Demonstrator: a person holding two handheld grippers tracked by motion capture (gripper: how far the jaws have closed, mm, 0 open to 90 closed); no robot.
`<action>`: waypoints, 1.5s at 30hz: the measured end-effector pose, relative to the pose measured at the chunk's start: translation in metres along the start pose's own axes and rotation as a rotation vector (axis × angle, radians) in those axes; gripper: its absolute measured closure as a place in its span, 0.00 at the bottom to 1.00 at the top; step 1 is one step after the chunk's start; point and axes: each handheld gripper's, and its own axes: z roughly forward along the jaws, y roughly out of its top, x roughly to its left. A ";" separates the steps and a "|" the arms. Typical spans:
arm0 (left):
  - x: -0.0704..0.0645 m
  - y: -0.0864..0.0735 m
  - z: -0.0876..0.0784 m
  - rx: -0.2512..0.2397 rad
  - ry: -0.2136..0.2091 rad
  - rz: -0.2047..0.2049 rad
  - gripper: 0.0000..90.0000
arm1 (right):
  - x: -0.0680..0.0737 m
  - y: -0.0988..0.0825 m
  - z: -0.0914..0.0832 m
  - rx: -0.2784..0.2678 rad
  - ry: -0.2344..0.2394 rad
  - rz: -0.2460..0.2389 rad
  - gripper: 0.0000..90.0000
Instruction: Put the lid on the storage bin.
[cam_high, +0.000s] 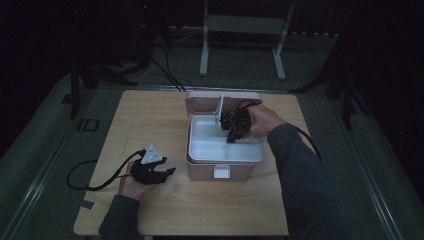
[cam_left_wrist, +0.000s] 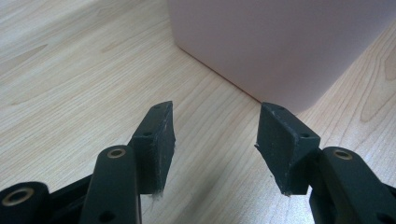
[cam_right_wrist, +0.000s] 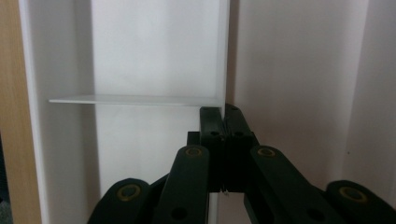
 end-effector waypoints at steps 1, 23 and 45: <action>0.000 0.000 0.000 -0.001 -0.001 -0.001 0.51 | 0.000 0.001 0.002 -0.001 0.004 0.002 0.99; 0.005 0.002 -0.003 -0.016 0.002 -0.009 0.51 | -0.002 -0.010 0.007 -0.075 -0.029 0.060 0.79; 0.056 0.097 -0.046 -0.162 -0.056 -0.015 0.89 | -0.017 -0.126 -0.059 -0.298 -0.242 0.372 1.00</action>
